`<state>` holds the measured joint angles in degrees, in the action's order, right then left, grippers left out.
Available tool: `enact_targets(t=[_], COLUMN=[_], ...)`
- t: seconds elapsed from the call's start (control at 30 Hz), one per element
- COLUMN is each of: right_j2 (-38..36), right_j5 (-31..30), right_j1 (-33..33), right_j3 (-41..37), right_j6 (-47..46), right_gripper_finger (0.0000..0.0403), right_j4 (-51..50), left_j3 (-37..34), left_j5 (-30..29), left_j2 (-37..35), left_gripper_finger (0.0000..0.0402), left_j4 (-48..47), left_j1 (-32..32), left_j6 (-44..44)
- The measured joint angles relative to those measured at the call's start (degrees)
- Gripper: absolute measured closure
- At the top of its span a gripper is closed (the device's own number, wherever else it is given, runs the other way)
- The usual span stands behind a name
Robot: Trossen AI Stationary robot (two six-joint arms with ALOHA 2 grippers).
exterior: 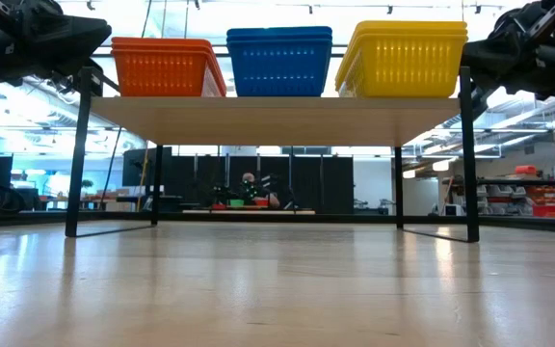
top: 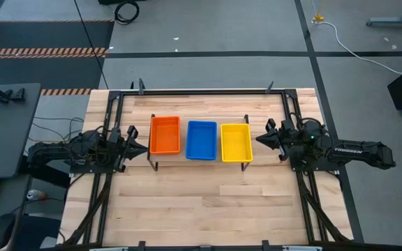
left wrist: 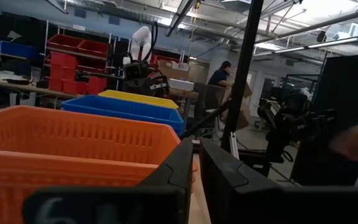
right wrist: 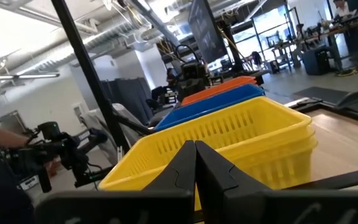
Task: Stack baskets on shelf by color
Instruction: Return to Home Position
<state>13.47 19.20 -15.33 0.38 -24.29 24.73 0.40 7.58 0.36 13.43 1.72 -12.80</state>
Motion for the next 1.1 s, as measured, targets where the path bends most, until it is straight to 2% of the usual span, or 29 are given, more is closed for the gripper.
enact_targets(t=[0.8,1.1], right_j2=[0.00,0.00], right_j5=[-0.02,-0.04], right_j1=[0.00,-0.01], right_j3=[0.00,0.00], right_j6=[-1.54,-1.51], right_gripper_finger=[0.0394,0.0394], right_j4=[0.00,0.00], left_j3=[-0.04,-0.04], left_j5=[0.00,0.00], left_j2=[0.00,0.00], left_gripper_finger=[0.0374,0.0363], left_j4=[0.01,0.01], left_j1=[0.00,0.00], left_j6=[0.01,0.02])
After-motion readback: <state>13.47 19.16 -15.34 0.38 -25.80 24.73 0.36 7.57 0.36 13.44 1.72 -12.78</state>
